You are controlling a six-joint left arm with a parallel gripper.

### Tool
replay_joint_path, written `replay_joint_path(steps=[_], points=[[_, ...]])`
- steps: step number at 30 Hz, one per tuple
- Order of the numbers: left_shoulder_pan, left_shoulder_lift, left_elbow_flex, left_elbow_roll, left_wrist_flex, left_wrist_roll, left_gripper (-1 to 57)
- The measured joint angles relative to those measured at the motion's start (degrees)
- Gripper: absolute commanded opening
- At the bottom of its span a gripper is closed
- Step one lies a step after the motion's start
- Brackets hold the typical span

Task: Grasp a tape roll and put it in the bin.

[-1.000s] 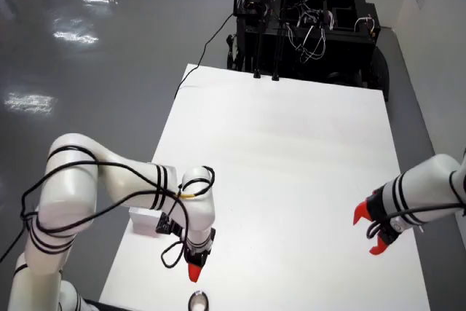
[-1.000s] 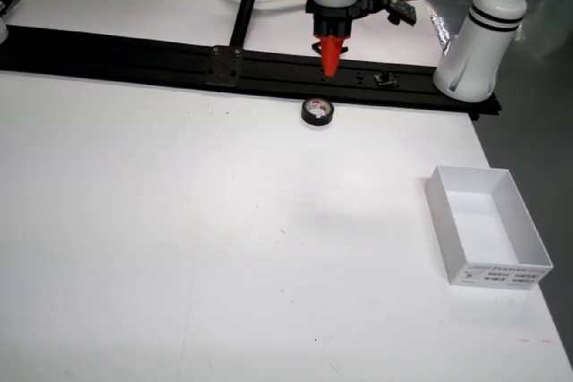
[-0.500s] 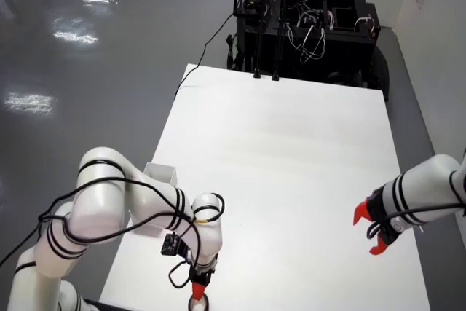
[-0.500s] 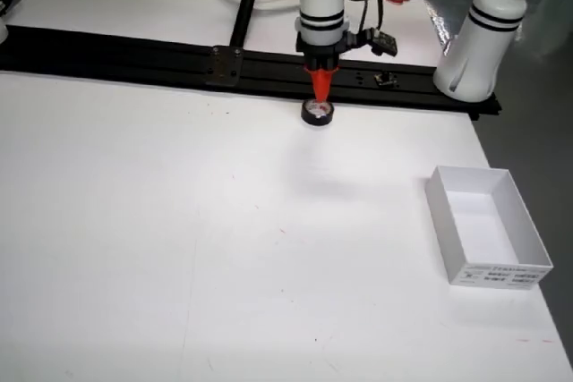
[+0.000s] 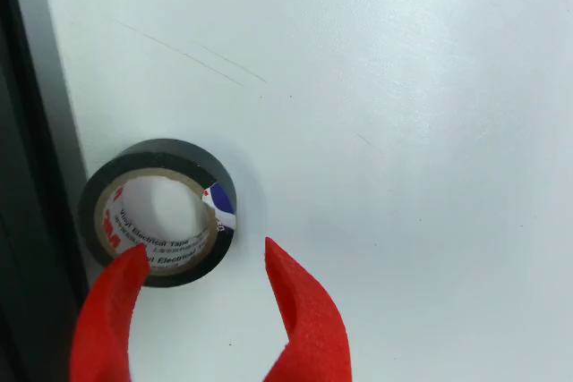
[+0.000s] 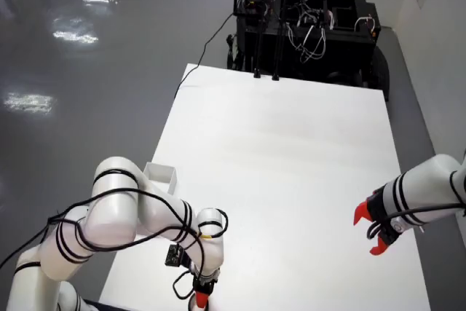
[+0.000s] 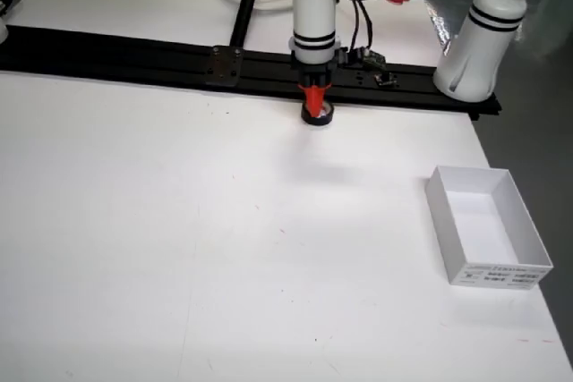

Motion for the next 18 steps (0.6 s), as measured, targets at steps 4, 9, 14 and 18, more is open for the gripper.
replay_joint_path(steps=[4,9,14,18], points=[[-0.1,1.1,0.0,0.7,-1.2,-0.6,27.5],[0.2,1.9,-0.1,1.7,-2.3,-1.1,27.1],[1.0,2.4,-0.1,2.8,-3.0,-1.3,15.7],[1.5,2.7,-0.1,3.5,-3.5,-1.5,0.9]])
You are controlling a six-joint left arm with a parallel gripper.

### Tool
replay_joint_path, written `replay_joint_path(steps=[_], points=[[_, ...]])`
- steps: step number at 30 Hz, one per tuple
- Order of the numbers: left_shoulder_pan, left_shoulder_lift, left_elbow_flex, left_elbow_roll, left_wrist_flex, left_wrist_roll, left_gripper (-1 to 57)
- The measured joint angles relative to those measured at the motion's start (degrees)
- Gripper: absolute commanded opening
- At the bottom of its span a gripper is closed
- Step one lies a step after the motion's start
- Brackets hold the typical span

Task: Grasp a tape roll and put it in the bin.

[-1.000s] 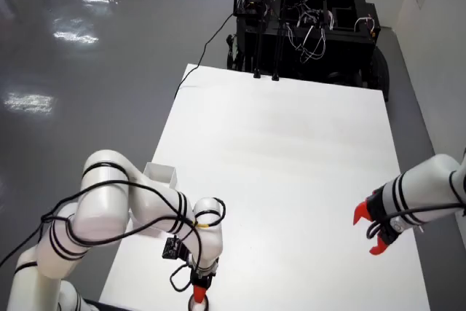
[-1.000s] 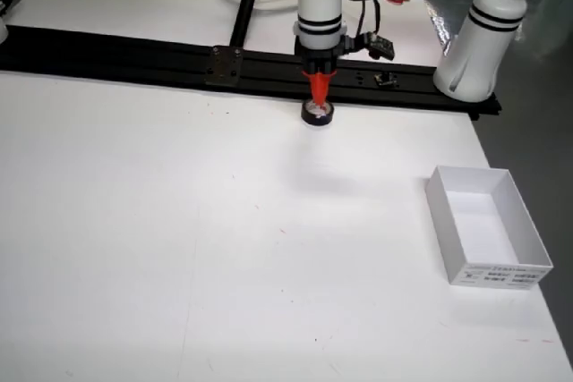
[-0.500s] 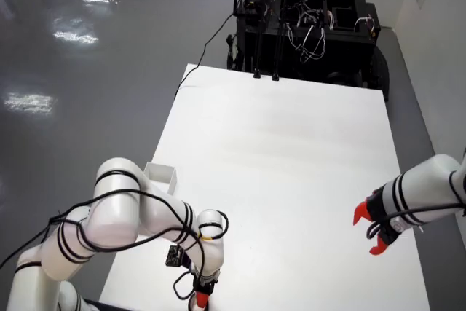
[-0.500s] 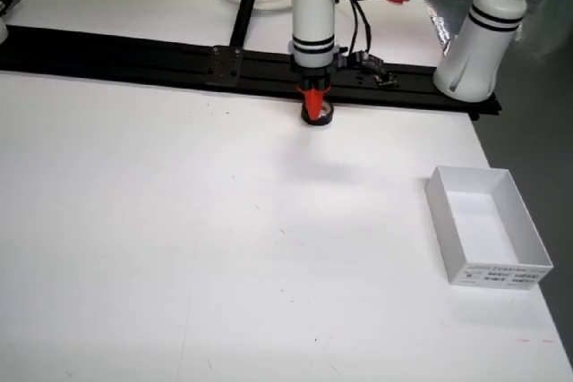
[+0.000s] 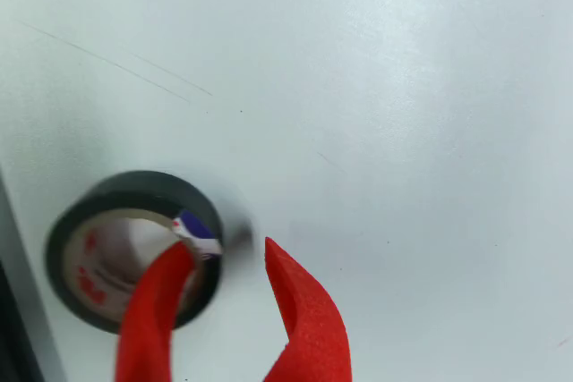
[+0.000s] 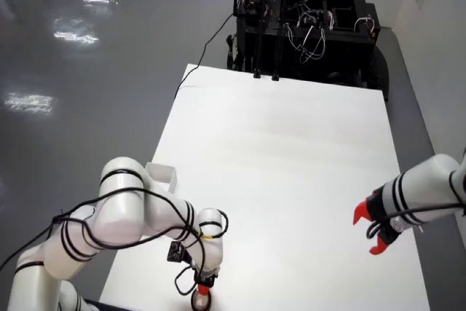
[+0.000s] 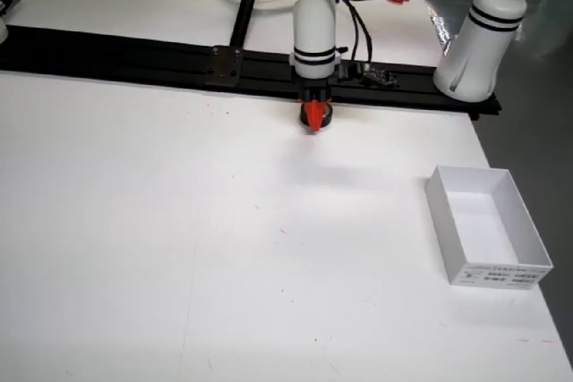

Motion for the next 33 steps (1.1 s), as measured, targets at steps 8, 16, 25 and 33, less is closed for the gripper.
replay_joint_path(steps=[8,16,25,33], points=[[0.3,0.6,0.0,0.5,-0.8,-0.1,-0.5],[0.5,0.5,0.0,0.6,0.1,-0.2,-0.5],[2.1,-6.1,-0.1,3.9,7.5,0.2,-0.5],[6.9,-13.1,-0.1,6.4,14.4,2.4,-0.6]])
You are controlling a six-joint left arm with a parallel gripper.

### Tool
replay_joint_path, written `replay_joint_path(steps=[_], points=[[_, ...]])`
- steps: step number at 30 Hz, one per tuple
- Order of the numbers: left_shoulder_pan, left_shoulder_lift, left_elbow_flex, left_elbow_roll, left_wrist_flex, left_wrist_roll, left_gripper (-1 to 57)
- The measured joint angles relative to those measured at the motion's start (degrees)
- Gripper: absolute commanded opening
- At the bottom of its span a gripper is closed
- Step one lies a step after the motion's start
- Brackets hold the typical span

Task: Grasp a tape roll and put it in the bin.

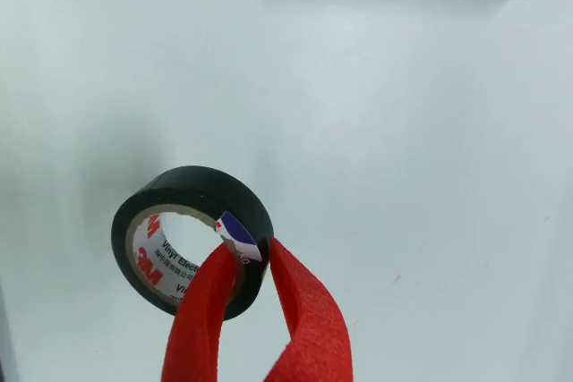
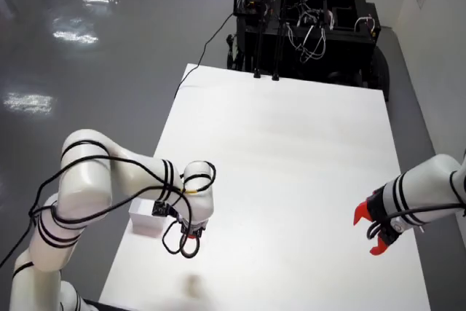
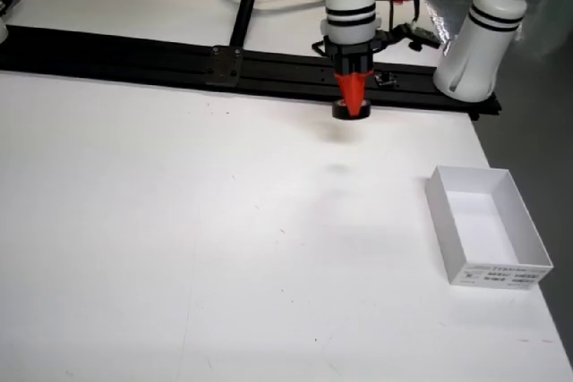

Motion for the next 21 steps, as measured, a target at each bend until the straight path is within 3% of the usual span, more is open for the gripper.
replay_joint_path(steps=[9,21], points=[[8.7,-4.1,0.0,1.0,3.3,3.4,-0.7],[24.6,-7.3,0.0,1.4,2.1,8.8,-0.8]])
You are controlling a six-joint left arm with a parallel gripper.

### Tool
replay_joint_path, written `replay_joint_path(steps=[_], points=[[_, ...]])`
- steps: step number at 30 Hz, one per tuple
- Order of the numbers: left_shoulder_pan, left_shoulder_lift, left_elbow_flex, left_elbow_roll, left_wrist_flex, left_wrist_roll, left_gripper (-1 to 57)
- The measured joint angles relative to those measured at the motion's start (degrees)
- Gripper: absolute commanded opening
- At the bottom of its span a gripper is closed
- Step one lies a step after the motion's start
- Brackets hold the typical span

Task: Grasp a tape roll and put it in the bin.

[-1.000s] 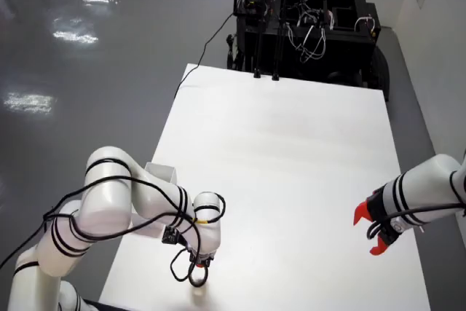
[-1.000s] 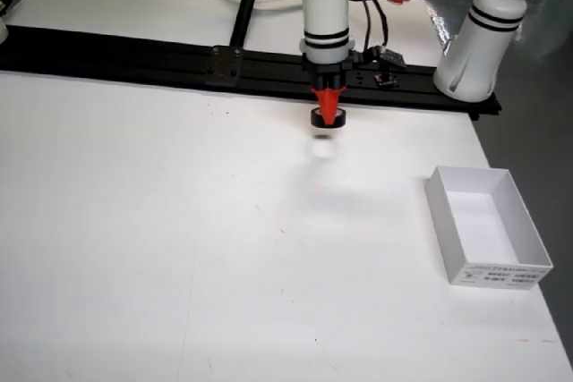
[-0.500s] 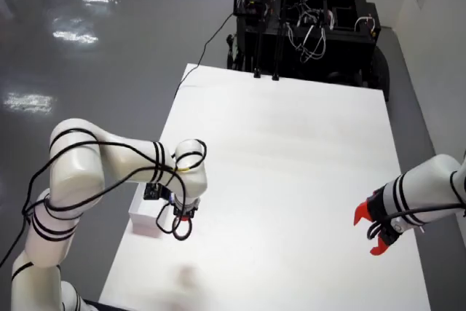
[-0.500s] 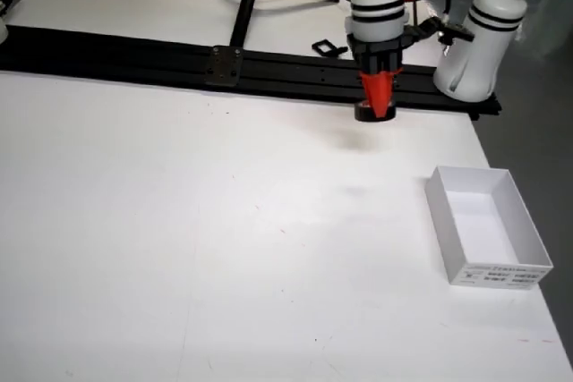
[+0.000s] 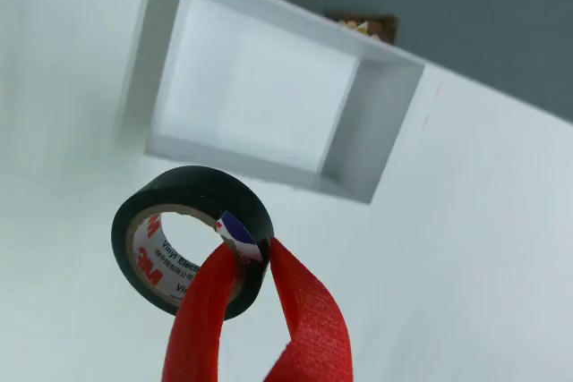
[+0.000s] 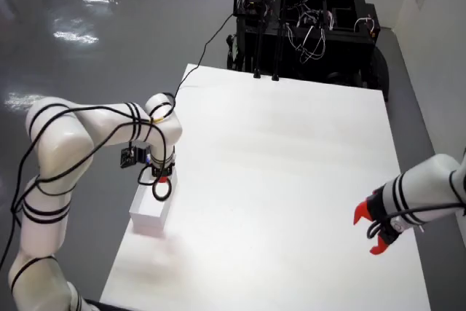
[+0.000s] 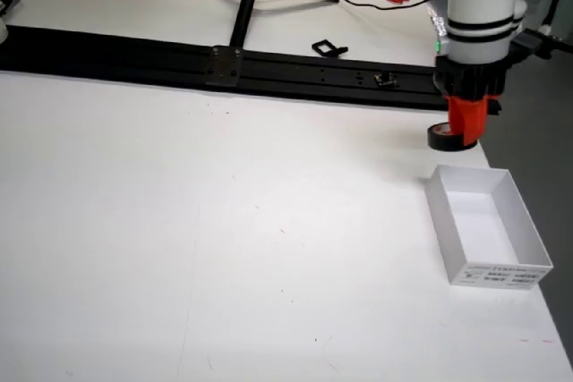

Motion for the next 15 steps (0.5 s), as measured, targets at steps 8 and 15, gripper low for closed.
replay_joint_path(steps=[8,15], points=[[9.3,2.1,0.0,-0.3,-2.2,3.8,-0.9],[14.7,5.2,0.0,-0.6,-4.7,5.8,-0.9]])
